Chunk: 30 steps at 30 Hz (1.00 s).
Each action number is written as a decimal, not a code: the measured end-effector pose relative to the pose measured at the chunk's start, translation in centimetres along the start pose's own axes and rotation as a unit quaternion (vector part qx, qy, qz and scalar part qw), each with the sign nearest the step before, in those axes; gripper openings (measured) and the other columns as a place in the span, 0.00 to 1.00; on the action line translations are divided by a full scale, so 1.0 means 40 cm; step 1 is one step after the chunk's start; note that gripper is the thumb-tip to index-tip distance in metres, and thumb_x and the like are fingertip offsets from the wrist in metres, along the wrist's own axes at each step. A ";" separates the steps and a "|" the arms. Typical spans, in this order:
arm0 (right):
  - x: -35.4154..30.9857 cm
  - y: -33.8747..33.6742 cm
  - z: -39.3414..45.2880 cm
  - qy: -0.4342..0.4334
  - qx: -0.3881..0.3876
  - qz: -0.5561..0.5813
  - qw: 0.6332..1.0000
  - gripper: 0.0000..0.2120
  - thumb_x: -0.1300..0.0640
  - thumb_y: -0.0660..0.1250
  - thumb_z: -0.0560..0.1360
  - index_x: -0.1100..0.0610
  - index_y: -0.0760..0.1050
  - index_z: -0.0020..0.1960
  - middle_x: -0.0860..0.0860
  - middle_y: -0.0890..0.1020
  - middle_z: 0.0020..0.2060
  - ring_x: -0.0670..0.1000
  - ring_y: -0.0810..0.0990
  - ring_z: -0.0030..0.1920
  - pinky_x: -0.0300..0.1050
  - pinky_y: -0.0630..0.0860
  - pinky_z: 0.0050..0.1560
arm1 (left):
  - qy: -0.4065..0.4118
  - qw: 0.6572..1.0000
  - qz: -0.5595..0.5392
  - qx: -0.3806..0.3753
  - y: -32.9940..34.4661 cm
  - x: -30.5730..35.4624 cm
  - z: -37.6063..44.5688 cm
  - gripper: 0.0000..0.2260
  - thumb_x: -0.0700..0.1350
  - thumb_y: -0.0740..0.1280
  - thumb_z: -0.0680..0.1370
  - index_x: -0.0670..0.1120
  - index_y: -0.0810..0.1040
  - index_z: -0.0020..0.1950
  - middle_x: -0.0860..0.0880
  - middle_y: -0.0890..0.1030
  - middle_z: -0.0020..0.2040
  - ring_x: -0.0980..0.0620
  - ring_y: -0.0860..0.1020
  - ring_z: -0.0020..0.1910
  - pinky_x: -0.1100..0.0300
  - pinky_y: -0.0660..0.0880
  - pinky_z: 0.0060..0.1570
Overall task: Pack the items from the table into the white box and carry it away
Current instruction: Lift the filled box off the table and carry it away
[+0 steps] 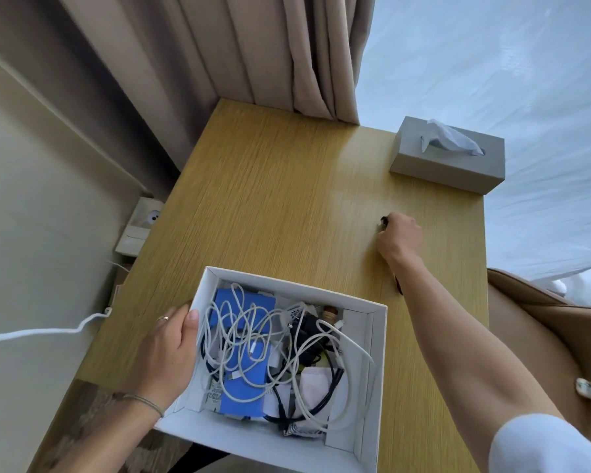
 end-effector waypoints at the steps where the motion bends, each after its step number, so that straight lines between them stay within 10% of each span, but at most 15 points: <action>1: -0.009 -0.018 -0.007 0.001 0.008 0.019 1.000 0.06 0.63 0.63 0.78 0.62 0.78 0.46 0.59 0.83 0.43 0.57 0.75 0.39 0.48 0.71 0.39 | -0.003 1.000 0.001 -0.003 0.000 0.002 0.001 0.17 0.55 0.51 0.84 0.58 0.66 0.36 0.56 0.71 0.34 0.59 0.70 0.31 0.62 0.61 0.29; 8: -0.115 -0.239 -0.111 -0.023 0.069 0.240 0.968 0.07 0.54 0.68 0.80 0.58 0.80 0.49 0.50 0.84 0.39 0.51 0.85 0.38 0.49 0.83 0.39 | -0.034 0.998 -0.051 -0.021 -0.002 0.012 -0.003 0.18 0.54 0.52 0.82 0.54 0.66 0.33 0.52 0.74 0.36 0.52 0.73 0.33 0.60 0.62 0.29; 14: -0.188 -0.315 -0.316 -0.001 -0.059 0.421 0.905 0.10 0.51 0.70 0.79 0.58 0.81 0.45 0.52 0.87 0.35 0.46 0.86 0.35 0.34 0.73 0.28 | -0.047 0.996 -0.057 -0.040 0.010 -0.004 0.002 0.19 0.53 0.52 0.84 0.52 0.68 0.34 0.44 0.78 0.44 0.34 0.78 0.50 0.59 0.62 0.30; 21: -0.250 -0.203 -0.538 0.034 -0.215 0.464 0.858 0.05 0.62 0.68 0.80 0.63 0.81 0.49 0.57 0.87 0.40 0.53 0.87 0.38 0.40 0.81 0.36 | -0.024 0.998 -0.050 -0.038 -0.004 -0.001 0.004 0.17 0.53 0.51 0.84 0.57 0.65 0.35 0.52 0.74 0.41 0.55 0.71 0.34 0.61 0.60 0.30; 30: -0.244 -0.037 -0.652 0.038 -0.218 0.284 0.933 0.06 0.60 0.71 0.78 0.56 0.83 0.43 0.53 0.87 0.35 0.51 0.87 0.36 0.53 0.85 0.42 | -0.033 0.996 -0.054 -0.064 -0.009 0.005 0.004 0.14 0.51 0.52 0.85 0.51 0.70 0.42 0.49 0.74 0.44 0.51 0.73 0.40 0.58 0.62 0.34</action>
Point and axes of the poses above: each hand's wrist, its own z-axis towards the middle knuckle, its own y-axis out of the palm, x = y × z, the point moved 5 cm from there along z, towards the middle knuckle
